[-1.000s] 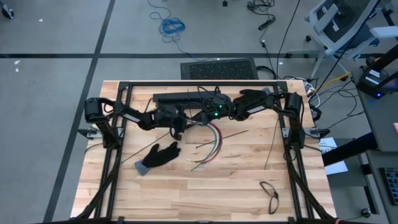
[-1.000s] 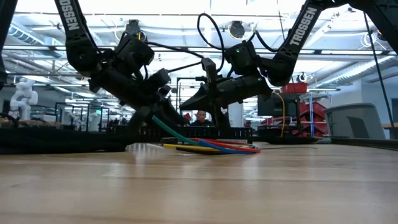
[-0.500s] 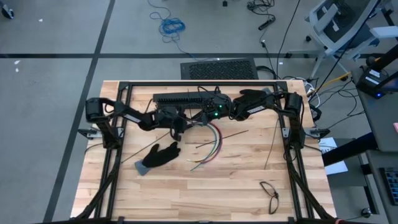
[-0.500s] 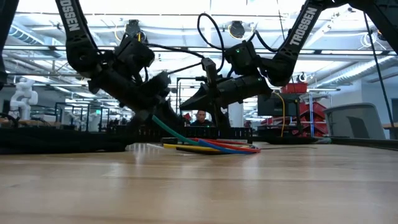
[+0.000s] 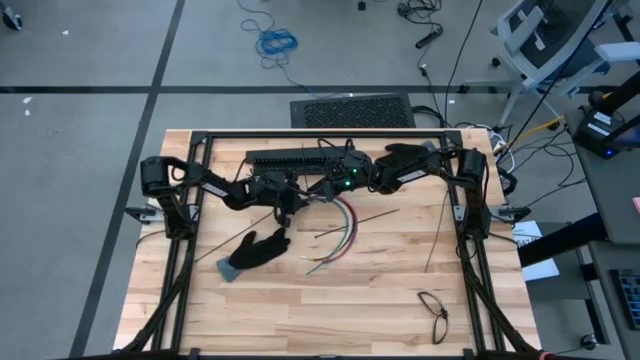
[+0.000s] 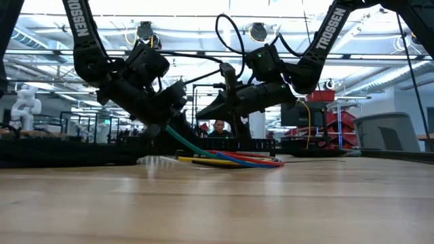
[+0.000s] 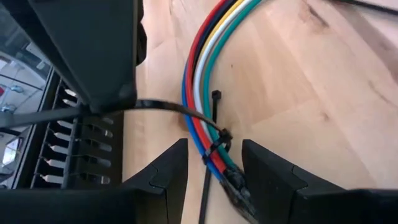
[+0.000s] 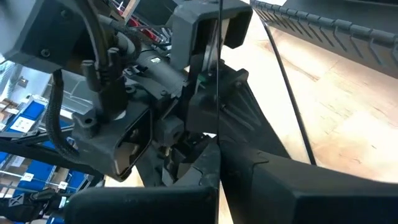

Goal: Ziptie cables
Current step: Wrap the cable wires using a zip tie

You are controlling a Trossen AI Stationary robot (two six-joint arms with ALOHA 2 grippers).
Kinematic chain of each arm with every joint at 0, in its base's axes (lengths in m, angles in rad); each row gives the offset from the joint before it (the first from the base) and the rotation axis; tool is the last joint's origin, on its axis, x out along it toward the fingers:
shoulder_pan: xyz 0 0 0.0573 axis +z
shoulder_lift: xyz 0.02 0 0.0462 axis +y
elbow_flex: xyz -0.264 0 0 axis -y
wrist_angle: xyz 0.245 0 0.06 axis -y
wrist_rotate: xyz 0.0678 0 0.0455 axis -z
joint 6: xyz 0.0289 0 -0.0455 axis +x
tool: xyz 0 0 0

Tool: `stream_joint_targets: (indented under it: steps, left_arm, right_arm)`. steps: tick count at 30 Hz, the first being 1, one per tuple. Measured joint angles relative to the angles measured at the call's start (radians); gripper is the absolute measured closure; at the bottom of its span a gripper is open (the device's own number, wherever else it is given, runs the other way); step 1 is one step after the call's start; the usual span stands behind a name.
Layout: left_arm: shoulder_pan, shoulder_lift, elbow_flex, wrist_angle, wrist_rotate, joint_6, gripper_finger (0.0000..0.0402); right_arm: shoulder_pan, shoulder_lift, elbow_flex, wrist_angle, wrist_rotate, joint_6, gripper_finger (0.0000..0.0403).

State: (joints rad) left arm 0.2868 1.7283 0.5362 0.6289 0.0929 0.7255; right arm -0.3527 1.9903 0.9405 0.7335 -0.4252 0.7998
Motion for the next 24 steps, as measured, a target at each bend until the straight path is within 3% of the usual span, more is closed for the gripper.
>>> stream_joint_targets:
  steps: [13,24]
  left_arm:
    - [0.053,-0.001,0.054,-0.052,0.099,0.07,0.0349]
    - [0.085,-0.023,0.068,-0.161,0.11,0.146,0.0363]
  right_arm:
    - [0.0,0.0,0.0,0.0,0.0,0.005,0.0403]
    - [0.0,0.0,0.0,-0.001,0.0,0.005,0.0403]
